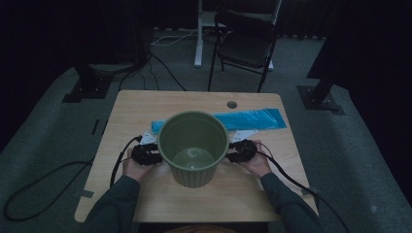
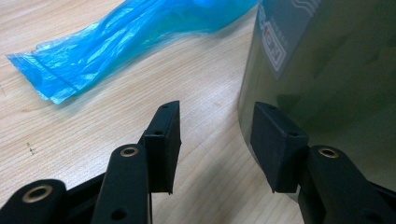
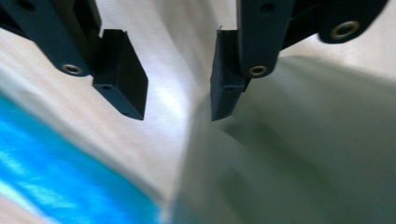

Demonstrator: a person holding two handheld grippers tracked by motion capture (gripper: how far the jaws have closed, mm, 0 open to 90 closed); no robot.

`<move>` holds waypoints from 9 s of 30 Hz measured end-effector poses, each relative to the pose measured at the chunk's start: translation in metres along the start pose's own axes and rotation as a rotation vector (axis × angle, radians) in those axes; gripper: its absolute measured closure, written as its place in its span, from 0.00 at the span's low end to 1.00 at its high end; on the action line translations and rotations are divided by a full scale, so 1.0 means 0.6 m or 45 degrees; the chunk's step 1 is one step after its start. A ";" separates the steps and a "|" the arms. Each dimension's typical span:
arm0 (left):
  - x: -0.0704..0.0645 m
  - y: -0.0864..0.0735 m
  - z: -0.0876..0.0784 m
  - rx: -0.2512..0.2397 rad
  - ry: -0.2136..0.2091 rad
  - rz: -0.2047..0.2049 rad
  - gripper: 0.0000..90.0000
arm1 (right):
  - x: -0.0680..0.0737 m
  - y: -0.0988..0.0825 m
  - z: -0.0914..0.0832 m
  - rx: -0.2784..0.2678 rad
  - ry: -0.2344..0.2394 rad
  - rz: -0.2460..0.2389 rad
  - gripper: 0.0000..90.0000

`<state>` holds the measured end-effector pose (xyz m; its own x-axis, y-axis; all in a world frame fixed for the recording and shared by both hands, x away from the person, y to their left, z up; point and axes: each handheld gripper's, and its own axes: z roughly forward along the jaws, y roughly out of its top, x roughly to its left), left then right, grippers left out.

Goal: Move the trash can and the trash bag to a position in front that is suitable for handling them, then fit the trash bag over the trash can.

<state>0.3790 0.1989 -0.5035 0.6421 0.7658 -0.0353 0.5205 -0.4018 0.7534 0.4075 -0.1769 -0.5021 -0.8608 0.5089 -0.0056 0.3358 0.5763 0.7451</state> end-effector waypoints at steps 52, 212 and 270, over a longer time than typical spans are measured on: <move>0.009 0.000 0.005 -0.002 -0.056 -0.028 0.56 | -0.203 -0.036 0.002 0.351 -0.433 0.125 0.55; -0.039 -0.011 -0.031 -0.012 -0.235 0.049 0.57 | -0.098 0.071 -0.121 0.069 -0.085 0.141 1.00; -0.092 0.036 0.018 -0.045 -0.271 0.098 0.57 | 0.037 0.368 -0.155 -0.166 0.189 -0.198 1.00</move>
<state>0.3609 0.1427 -0.4920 0.7852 0.6091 -0.1115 0.4478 -0.4342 0.7816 0.4269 -0.0978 -0.2756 -0.9483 0.3155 -0.0356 0.1513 0.5478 0.8228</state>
